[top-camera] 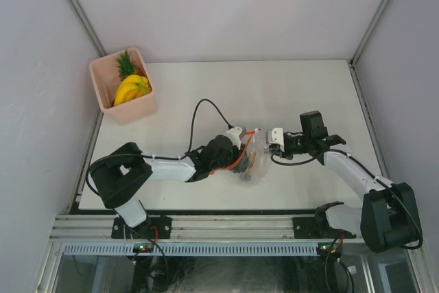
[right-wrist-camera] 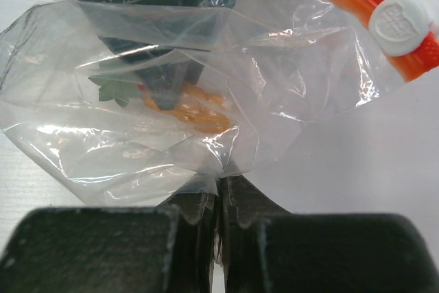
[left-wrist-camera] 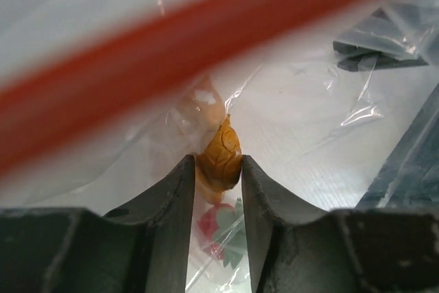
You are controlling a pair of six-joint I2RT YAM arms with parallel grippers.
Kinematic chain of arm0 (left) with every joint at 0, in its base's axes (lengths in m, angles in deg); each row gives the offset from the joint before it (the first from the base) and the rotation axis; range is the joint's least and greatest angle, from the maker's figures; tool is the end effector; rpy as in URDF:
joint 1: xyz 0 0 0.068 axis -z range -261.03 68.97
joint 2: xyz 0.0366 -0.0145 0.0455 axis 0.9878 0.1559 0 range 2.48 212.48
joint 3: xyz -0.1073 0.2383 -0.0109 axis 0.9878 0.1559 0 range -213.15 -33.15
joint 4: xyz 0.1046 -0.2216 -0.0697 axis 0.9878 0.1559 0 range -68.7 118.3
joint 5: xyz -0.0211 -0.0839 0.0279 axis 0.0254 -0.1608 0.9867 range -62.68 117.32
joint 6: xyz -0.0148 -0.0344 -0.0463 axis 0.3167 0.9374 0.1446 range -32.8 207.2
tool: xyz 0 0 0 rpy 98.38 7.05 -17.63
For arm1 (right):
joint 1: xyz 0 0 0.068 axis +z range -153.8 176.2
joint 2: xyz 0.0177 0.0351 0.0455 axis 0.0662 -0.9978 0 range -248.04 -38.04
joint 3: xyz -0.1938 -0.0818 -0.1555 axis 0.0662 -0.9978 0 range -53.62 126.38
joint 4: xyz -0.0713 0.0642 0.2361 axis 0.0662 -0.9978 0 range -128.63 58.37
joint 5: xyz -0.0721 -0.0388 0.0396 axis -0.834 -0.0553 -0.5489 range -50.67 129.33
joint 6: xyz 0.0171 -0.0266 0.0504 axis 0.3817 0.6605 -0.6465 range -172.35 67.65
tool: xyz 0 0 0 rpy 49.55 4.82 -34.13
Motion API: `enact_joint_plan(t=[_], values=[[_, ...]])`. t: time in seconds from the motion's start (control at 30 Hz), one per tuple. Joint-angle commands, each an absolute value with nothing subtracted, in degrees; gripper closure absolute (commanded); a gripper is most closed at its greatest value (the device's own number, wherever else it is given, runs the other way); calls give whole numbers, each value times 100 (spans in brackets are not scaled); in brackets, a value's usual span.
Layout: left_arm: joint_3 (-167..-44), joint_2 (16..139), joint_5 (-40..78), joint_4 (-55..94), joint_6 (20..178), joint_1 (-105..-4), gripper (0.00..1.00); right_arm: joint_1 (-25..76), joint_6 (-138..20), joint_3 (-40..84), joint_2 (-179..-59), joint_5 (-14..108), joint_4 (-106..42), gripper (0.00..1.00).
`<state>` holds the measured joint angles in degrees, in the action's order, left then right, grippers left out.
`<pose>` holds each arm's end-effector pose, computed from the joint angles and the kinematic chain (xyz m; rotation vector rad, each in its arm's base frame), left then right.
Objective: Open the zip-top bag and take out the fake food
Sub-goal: Pick up the fake vegetable from the zipper food storage bag.
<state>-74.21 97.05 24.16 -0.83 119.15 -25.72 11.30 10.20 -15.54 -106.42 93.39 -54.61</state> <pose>0.1859 -0.2729 0.1483 0.4944 2.2172 -0.9253 0.2055 0.0919 0.2001 -1.6002 1.4192 0.7034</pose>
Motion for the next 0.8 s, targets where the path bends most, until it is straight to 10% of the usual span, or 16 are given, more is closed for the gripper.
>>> enact_joint_plan(t=[0.0,0.2,0.43,0.77], values=[[-7880,9812,2555,-68,11878,-2601,62,1176,963,-1280,-10668,9459,-5437,100],[-8046,10009,2719,56,11840,-2608,64,1185,964,-1279,-10659,9449,-5436,100],[-7890,9735,2737,-27,11879,-2648,95,1168,977,-1283,-10629,9434,-5448,100],[-6721,8653,1870,-1270,12482,-2995,98,1045,981,-1278,-10580,9371,-5444,100]])
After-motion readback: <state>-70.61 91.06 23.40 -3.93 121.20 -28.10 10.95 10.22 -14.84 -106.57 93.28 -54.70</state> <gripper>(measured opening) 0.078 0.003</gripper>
